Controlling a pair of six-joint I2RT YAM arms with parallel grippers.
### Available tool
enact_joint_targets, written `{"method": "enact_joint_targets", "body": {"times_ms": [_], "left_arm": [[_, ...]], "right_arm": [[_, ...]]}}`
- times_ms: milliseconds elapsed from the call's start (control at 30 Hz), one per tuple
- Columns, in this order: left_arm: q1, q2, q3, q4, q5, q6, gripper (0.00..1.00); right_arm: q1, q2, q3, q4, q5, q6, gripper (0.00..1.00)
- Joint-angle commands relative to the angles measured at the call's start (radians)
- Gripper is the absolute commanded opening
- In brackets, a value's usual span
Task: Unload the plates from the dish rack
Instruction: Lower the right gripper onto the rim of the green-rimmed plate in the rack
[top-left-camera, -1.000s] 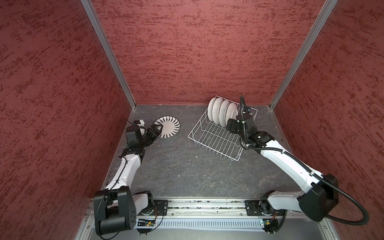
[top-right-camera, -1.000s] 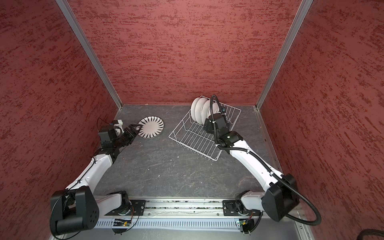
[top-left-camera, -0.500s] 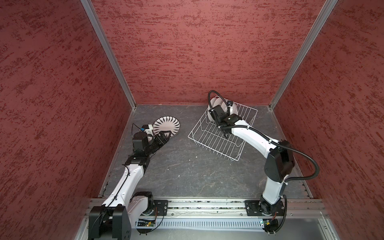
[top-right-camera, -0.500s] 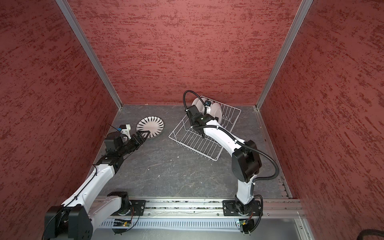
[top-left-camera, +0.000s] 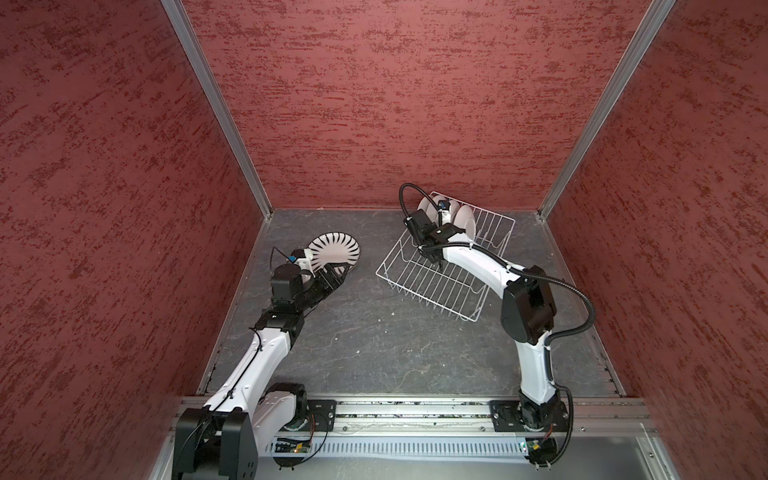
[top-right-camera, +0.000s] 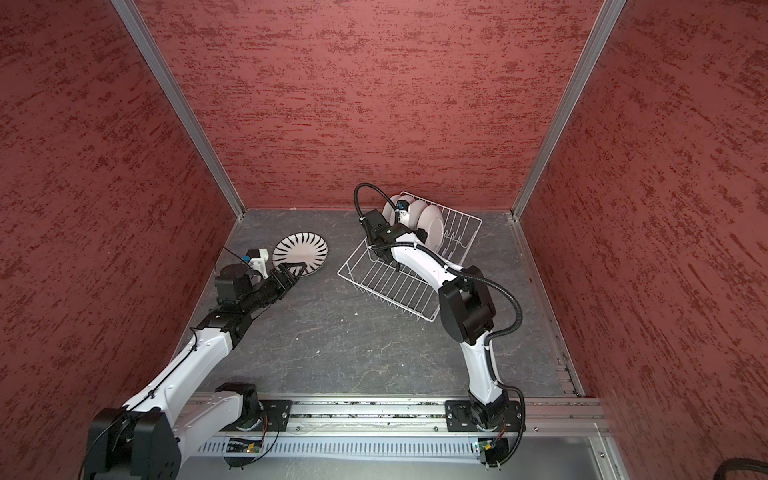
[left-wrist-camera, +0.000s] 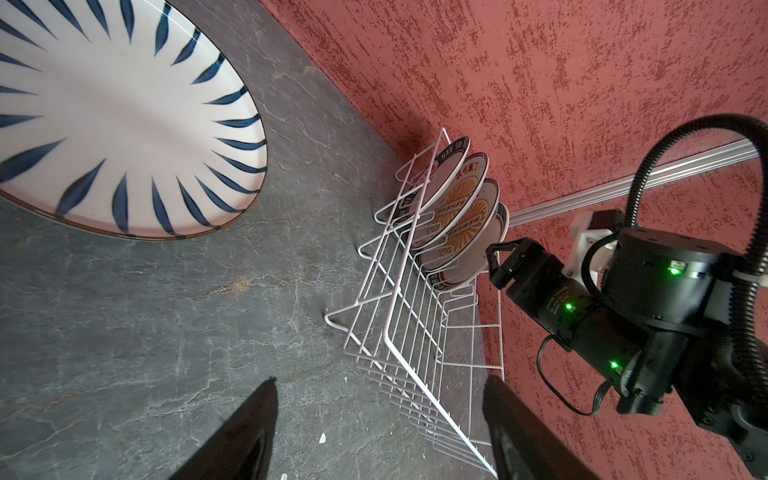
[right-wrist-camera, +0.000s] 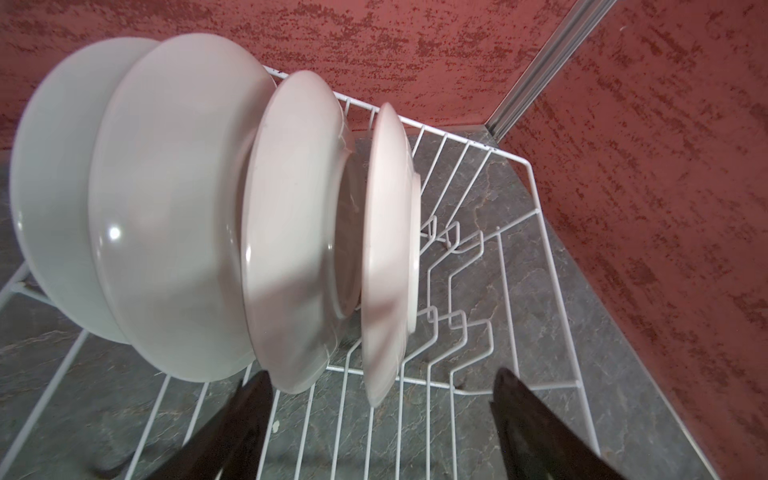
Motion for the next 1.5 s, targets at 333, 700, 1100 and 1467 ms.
{"method": "enact_joint_targets", "body": {"times_ms": [333, 700, 1100, 1467], "left_arm": [[-0.025, 0.017, 0.033, -0.006, -0.026, 0.015, 0.75], [-0.048, 0.033, 0.053, -0.002, -0.035, 0.017, 0.75], [-0.060, 0.039, 0.060, -0.007, -0.038, 0.021, 0.72], [-0.068, 0.053, 0.058, 0.009, -0.035, 0.024, 0.70]], "right_arm": [[-0.034, 0.074, 0.091, -0.056, 0.127, -0.065, 0.70], [-0.066, 0.090, 0.085, 0.049, 0.093, -0.144, 0.65], [-0.073, 0.106, 0.058, 0.100, 0.119, -0.177, 0.54], [-0.082, 0.121, 0.027, 0.142, 0.165, -0.208, 0.46]]}}
